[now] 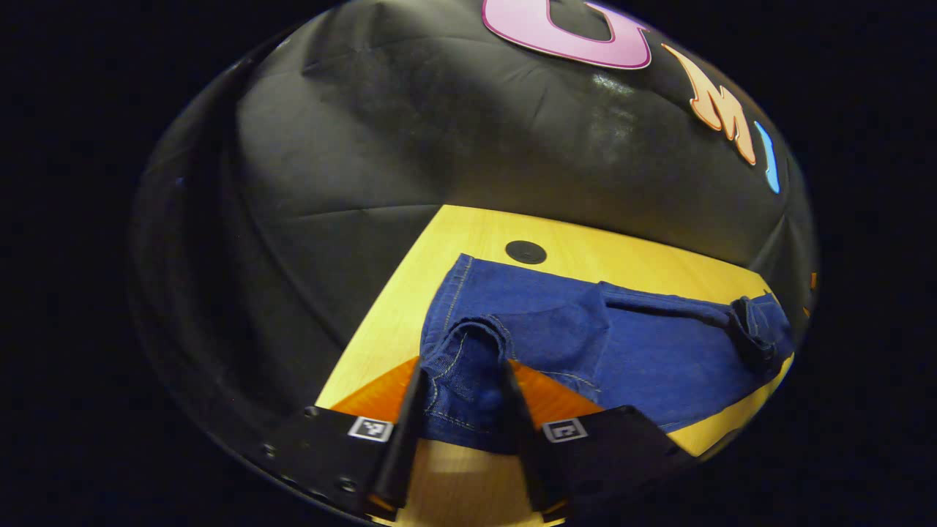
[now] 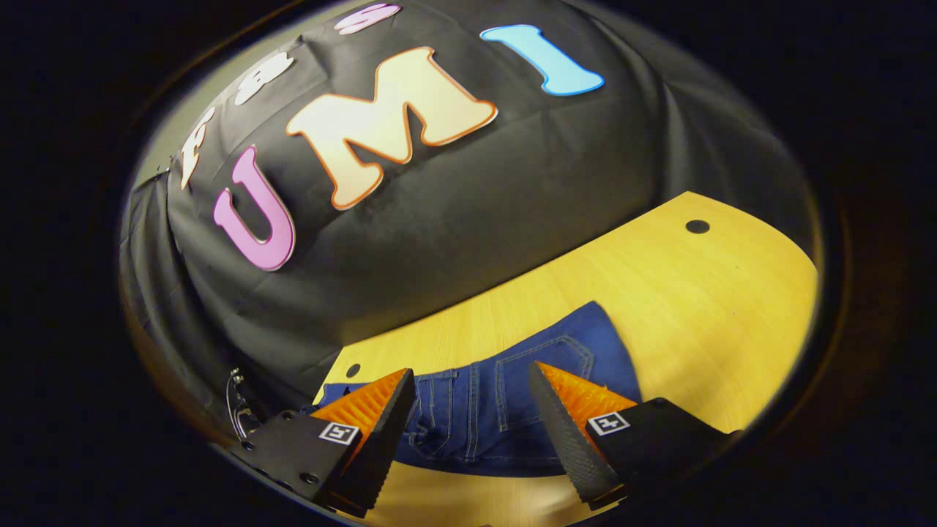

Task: Grasp the waist and the cuffs of the jeans and fold them to make the two legs overlap; first hold the waist and fold one-third of the jeans toward the cuffs, then hold the cuffs and fold the remaining one-third in the same direction to finish folding.

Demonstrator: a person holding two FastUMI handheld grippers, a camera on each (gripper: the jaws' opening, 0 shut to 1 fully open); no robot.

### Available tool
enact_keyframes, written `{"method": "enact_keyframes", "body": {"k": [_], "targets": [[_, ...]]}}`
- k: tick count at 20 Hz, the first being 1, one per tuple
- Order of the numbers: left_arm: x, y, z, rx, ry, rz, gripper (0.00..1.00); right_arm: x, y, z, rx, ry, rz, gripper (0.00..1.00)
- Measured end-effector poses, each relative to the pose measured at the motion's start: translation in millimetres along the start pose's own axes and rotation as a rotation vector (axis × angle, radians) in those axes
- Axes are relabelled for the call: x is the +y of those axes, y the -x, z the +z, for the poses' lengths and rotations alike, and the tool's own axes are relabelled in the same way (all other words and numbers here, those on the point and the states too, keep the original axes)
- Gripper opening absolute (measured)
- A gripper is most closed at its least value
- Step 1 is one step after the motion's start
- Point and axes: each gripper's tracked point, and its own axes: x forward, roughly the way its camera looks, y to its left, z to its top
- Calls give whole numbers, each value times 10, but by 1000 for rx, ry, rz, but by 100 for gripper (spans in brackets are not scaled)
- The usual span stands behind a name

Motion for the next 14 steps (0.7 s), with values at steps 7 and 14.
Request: {"method": "enact_keyframes", "body": {"k": [7,14], "targets": [[-138,72,54,-4,57,8,1,-114,345,214,-20,11,-21,97],[-1181,608,744,-113,130,-172,0,-378,718,413,-26,44,-48,97]]}}
